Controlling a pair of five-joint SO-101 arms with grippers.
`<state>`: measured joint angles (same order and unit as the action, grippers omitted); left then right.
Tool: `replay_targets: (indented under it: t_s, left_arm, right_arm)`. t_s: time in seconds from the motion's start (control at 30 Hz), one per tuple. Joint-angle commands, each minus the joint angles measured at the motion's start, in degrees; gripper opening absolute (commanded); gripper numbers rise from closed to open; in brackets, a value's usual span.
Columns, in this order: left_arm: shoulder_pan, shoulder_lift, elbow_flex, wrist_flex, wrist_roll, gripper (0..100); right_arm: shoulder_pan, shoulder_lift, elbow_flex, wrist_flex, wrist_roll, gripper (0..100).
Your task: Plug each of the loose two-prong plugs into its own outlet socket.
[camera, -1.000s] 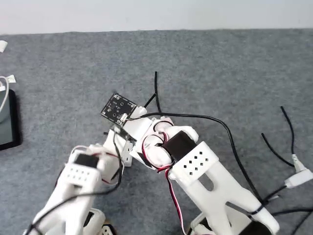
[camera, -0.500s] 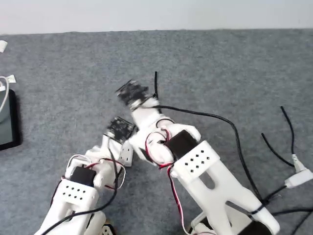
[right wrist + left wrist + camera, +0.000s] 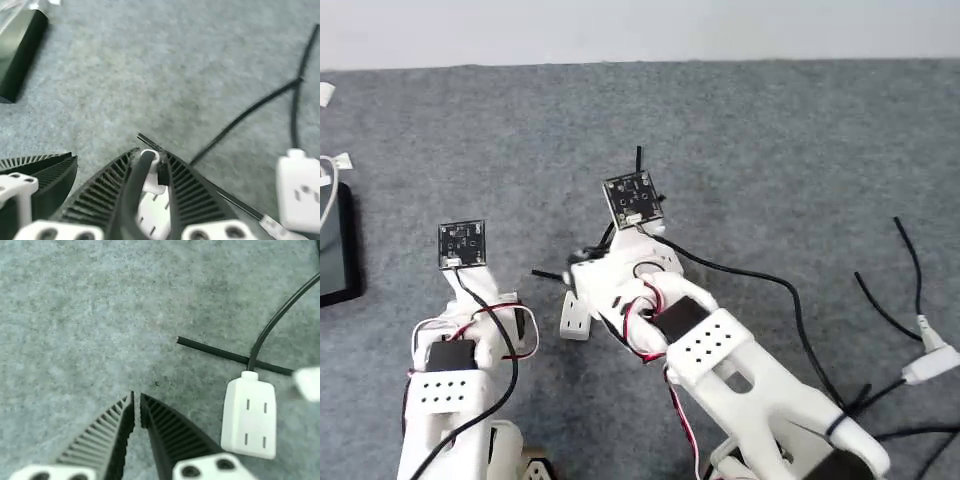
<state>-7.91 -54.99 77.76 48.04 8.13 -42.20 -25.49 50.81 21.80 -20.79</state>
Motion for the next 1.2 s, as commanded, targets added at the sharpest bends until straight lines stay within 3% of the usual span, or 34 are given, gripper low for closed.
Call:
replay_targets:
  t_s: [0.0,0.33,0.73,1.17]
  left_arm:
    - [-0.88,-1.05,-3.65,-1.67,0.79,1]
    - [-0.88,-1.05,-3.65,-1.67,0.7,1]
    - [-0.53,-0.79,-3.65,-1.67,0.62,1]
    - [-0.53,-0.62,-3.38,-1.67,0.62,4]
  right_arm:
    - [-0.31,5.49,-0.44,-6.2,-0.62,0.9]
    - [-0.22,10.15,-0.26,-10.24,-0.88,0.9]
    - [-0.22,-1.19,8.44,-10.42,-0.88,0.9]
    - [-0.22,-1.36,11.78,-15.43,-4.04,0.8]
